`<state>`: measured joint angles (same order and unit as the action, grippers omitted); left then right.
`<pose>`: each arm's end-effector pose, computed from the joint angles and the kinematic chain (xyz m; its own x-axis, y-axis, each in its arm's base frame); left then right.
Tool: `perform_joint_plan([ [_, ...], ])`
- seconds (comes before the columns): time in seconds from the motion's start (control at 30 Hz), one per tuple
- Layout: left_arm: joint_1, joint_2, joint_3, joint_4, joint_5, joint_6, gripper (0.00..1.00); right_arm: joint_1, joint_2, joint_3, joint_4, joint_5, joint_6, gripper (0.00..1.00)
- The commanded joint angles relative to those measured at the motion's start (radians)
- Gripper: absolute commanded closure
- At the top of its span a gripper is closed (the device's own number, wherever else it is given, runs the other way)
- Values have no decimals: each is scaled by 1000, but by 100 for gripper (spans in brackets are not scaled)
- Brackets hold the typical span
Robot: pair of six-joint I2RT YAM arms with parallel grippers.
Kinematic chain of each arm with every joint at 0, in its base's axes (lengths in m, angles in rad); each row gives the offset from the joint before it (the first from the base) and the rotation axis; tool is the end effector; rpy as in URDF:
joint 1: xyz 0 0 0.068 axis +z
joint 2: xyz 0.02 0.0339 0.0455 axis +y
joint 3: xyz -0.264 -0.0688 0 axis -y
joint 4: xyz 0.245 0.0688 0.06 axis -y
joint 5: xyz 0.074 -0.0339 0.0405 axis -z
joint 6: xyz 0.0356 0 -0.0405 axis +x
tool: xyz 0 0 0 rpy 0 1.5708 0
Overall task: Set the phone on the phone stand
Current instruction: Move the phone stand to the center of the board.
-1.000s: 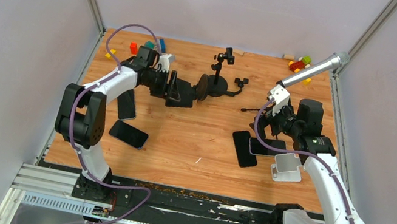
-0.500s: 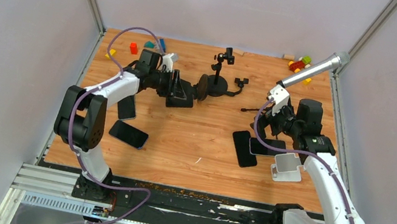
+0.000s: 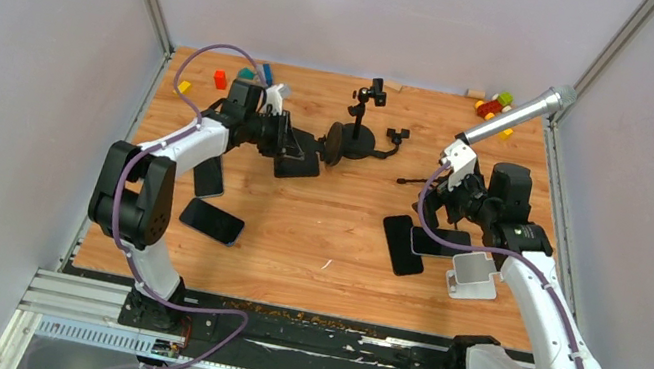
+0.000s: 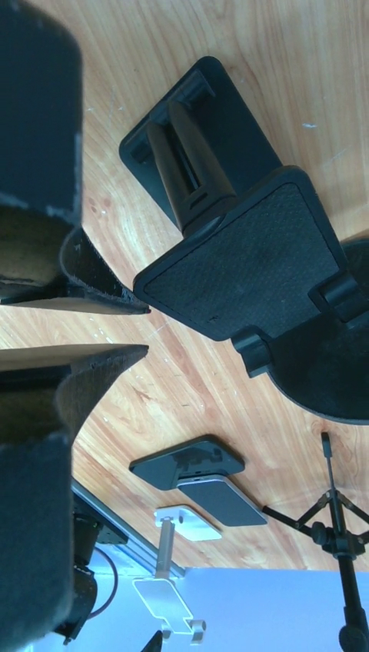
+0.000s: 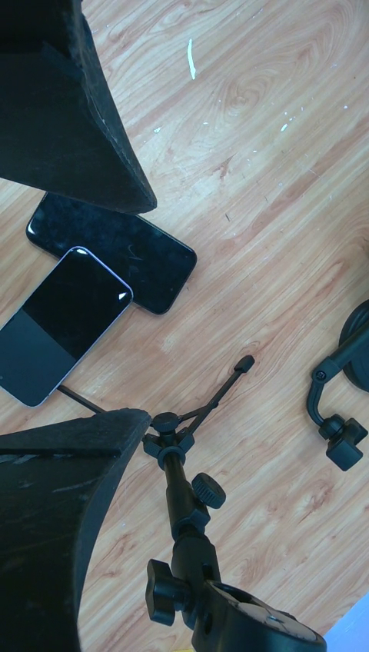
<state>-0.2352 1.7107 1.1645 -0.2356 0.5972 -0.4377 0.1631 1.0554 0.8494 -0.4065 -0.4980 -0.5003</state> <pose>0.3559 -0.1059 0.2260 -0.8667 -0.1527 -0.4748 0.2356 0.7137 -0.6596 0.2223 0.0538 0.2913 -0.2443 -0.4673 -0.8497 -0.7357 0.6602 -0.1515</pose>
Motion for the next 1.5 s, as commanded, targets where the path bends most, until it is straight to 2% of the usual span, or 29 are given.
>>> perform_joint_plan([
  [0.0, 11, -32, 5, 79, 18, -46, 77, 5, 0, 10, 20, 2, -17, 0],
  [0.37, 46, -93, -58, 96, 90, -59, 100, 5, 2, 10, 19, 3, -18, 0],
  [0.43, 49, -109, -72, 91, 91, -60, 96, 4, 3, 9, 19, 3, -20, 0],
  [0.5, 50, -128, -93, 103, 90, -71, 85, 5, 3, 8, 18, 2, -21, 0],
  [0.57, 50, -148, -115, 133, 83, -88, 69, 5, 5, 10, 17, 3, -21, 0],
  [0.63, 49, -158, -127, 151, 63, -100, 60, 4, 7, 10, 16, 2, -21, 0],
  [0.83, 50, -143, -123, 146, 17, -109, 48, 5, 7, 11, 16, 4, -21, 0],
  [1.17, 49, -82, -97, 160, -9, -123, 46, 4, 10, 11, 16, 7, -21, 0],
  [1.47, 50, -43, -93, 244, 40, -186, 56, 5, 15, 10, 15, 12, -27, 0],
])
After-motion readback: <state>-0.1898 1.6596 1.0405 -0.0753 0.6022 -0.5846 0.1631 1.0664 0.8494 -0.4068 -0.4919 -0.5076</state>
